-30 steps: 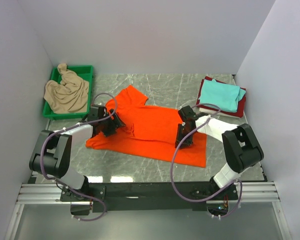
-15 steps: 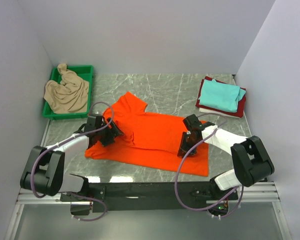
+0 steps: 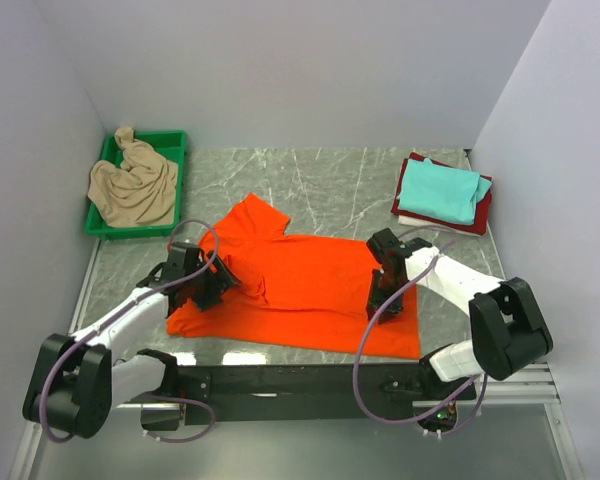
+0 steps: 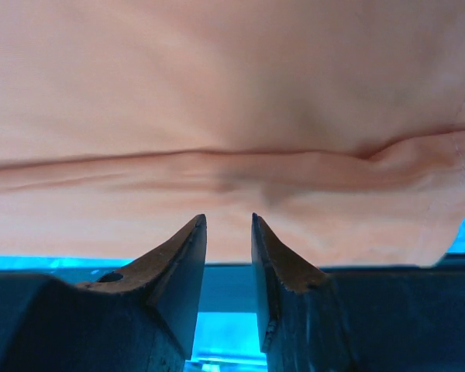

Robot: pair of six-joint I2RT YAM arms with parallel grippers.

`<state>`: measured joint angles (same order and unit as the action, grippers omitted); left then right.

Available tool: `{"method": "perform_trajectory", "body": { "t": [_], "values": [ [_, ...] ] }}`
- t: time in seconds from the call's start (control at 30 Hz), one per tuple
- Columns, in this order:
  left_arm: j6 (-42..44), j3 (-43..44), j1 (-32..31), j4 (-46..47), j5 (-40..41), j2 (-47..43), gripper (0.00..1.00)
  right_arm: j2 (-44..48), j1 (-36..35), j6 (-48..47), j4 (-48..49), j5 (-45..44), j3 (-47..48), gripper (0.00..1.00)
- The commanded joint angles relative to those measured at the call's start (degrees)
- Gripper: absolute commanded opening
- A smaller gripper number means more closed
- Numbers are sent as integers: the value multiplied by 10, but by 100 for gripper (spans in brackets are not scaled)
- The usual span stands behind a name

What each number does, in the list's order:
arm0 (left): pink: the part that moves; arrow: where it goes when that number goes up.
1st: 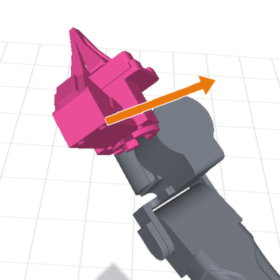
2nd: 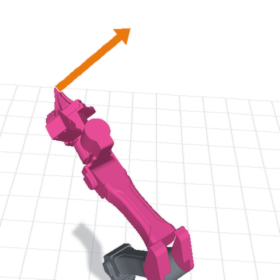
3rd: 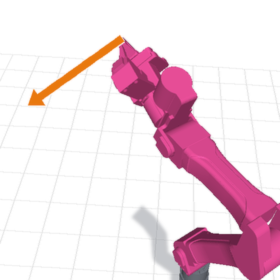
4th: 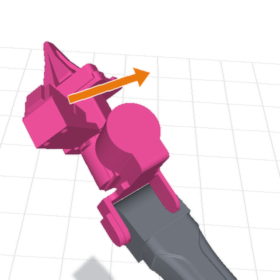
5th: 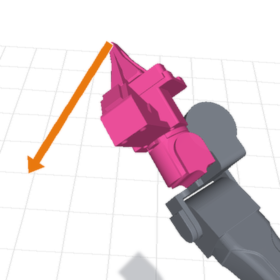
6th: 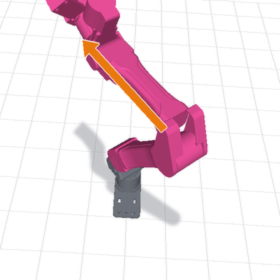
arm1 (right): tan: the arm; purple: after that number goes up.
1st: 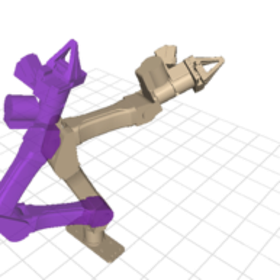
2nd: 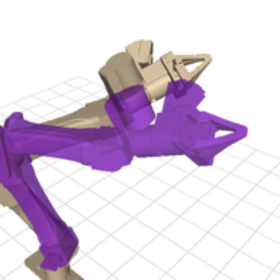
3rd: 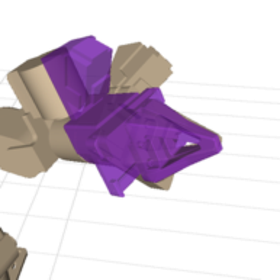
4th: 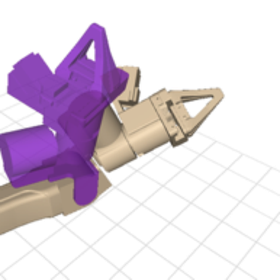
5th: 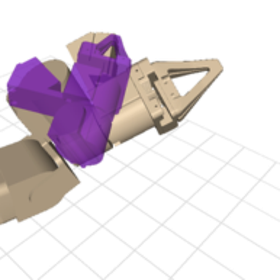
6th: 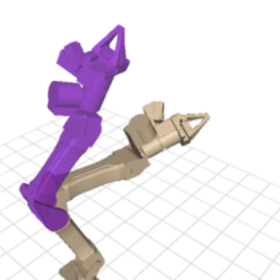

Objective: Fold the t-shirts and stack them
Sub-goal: Fold the tshirt

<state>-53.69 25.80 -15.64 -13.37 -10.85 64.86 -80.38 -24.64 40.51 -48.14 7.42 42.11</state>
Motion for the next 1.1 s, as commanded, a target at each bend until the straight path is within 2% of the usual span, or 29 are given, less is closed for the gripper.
{"method": "perform_trajectory", "body": {
  "t": [0.0,0.13,0.27,0.4,0.6,0.8,1.07],
  "values": [
    [10,21,-1,-48,29,-38,79,21,-18,-20,-51,-32,89,37],
    [31,56,-1,-58,54,-64,81,7,-54,-28,-26,-18,203,37],
    [53,81,10,-42,61,-50,83,-33,-105,-30,87,26,256,38],
    [64,87,27,-21,50,-23,84,-134,-159,-36,146,57,332,38],
    [29,69,43,25,50,1,84,-259,-244,-35,201,55,418,38],
    [20,60,45,51,63,19,84,-353,-286,-45,186,36,500,38],
    [2,28,54,98,43,55,84,-385,-297,-51,178,-11,504,39]
  ]
}}
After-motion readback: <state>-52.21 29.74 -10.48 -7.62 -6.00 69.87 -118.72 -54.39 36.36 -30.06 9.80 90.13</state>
